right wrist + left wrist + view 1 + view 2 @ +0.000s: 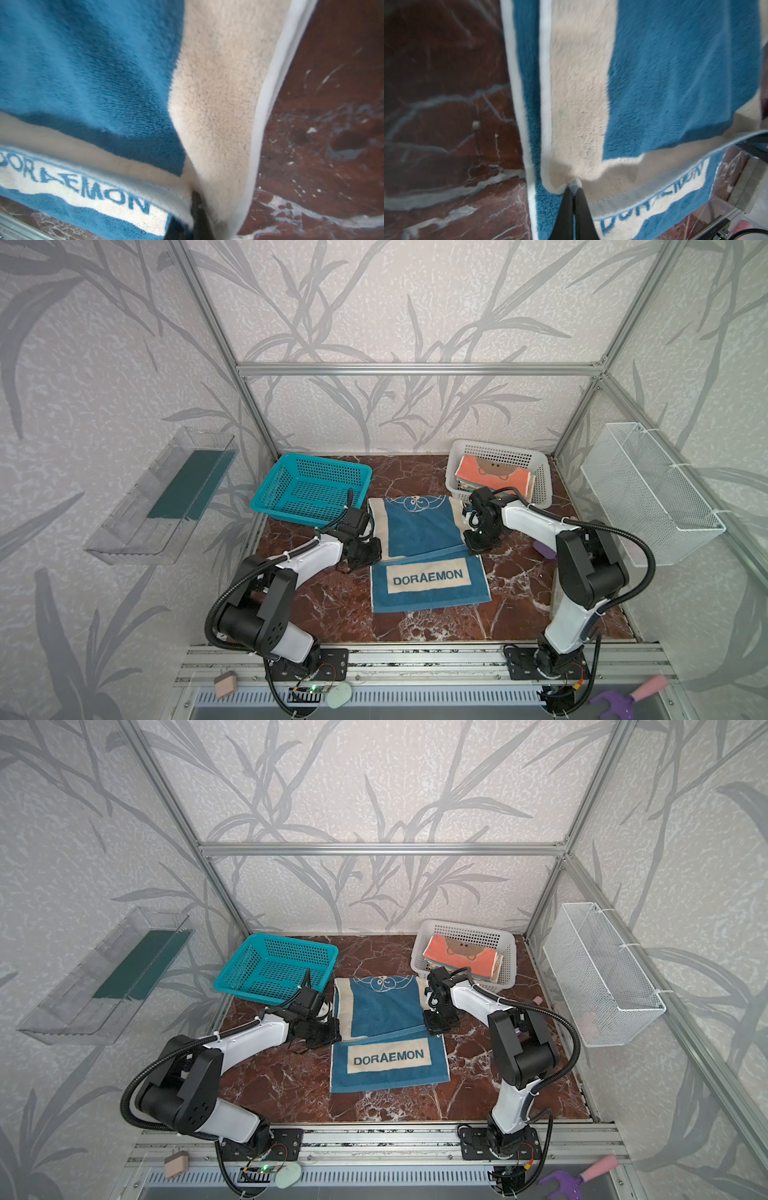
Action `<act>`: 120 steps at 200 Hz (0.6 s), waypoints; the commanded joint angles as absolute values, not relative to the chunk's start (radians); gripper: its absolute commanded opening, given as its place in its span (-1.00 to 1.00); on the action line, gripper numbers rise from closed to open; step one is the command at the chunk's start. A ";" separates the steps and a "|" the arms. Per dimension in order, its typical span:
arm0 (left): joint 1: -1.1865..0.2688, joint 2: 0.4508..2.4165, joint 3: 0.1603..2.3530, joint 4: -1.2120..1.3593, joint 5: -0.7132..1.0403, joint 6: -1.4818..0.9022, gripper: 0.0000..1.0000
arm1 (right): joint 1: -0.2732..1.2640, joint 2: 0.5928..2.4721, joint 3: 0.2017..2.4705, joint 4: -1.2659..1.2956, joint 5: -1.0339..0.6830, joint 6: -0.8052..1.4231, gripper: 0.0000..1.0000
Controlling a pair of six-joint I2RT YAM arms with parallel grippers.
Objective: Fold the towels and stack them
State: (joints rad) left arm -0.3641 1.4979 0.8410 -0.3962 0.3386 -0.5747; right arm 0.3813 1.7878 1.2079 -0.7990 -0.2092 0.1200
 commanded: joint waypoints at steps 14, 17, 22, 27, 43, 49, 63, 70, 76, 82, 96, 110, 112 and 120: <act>-0.344 1.370 1.006 -0.662 0.231 -0.468 -1.00 | 0.408 1.638 1.245 -0.913 -0.198 0.078 -1.00; -0.344 1.357 1.015 -0.676 0.227 -0.463 -1.00 | 0.408 1.628 1.243 -0.916 -0.200 0.076 -1.00; -0.344 1.336 1.025 -0.694 0.221 -0.462 -1.00 | 0.412 1.611 1.234 -0.917 -0.205 0.074 -1.00; -0.344 1.313 1.029 -0.708 0.216 -0.462 -1.00 | 0.412 1.594 1.223 -0.916 -0.211 0.073 -1.00; -0.353 1.248 1.015 -0.731 0.210 -0.483 -1.00 | 0.412 1.552 1.169 -0.906 -0.216 0.074 -1.00; -0.359 1.225 1.000 -0.731 0.211 -0.498 -1.00 | 0.413 1.544 1.145 -0.902 -0.216 0.077 -1.00; -0.382 1.188 0.939 -0.703 0.227 -0.542 -1.00 | 0.413 1.539 1.086 -0.888 -0.216 0.085 -1.00; -0.398 1.180 0.899 -0.671 0.239 -0.571 -1.00 | 0.412 1.544 1.060 -0.880 -0.219 0.093 -1.00; -0.415 1.177 0.859 -0.641 0.249 -0.599 -1.00 | 0.413 1.551 1.042 -0.873 -0.218 0.100 -1.00; -0.435 1.177 0.823 -0.605 0.259 -0.626 -1.00 | 0.412 1.561 1.027 -0.865 -0.220 0.104 -1.00; -0.486 1.191 0.738 -0.521 0.258 -0.681 -1.00 | 0.413 1.589 1.006 -0.848 -0.223 0.111 -1.00; -0.507 1.218 0.665 -0.453 0.257 -0.732 -1.00 | 0.413 1.621 1.000 -0.837 -0.221 0.114 -1.00; -0.508 1.222 0.654 -0.443 0.258 -0.737 -1.00 | 0.413 1.625 1.000 -0.836 -0.222 0.114 -1.00; -0.510 1.239 0.618 -0.405 0.257 -0.752 -1.00 | 0.412 1.639 0.999 -0.833 -0.226 0.112 -1.00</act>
State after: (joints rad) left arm -0.4946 1.2060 0.7090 -0.5175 0.2661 -0.6422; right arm 0.4129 1.6077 1.0039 -0.8402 -0.2260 0.1032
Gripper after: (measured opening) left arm 0.047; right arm 0.062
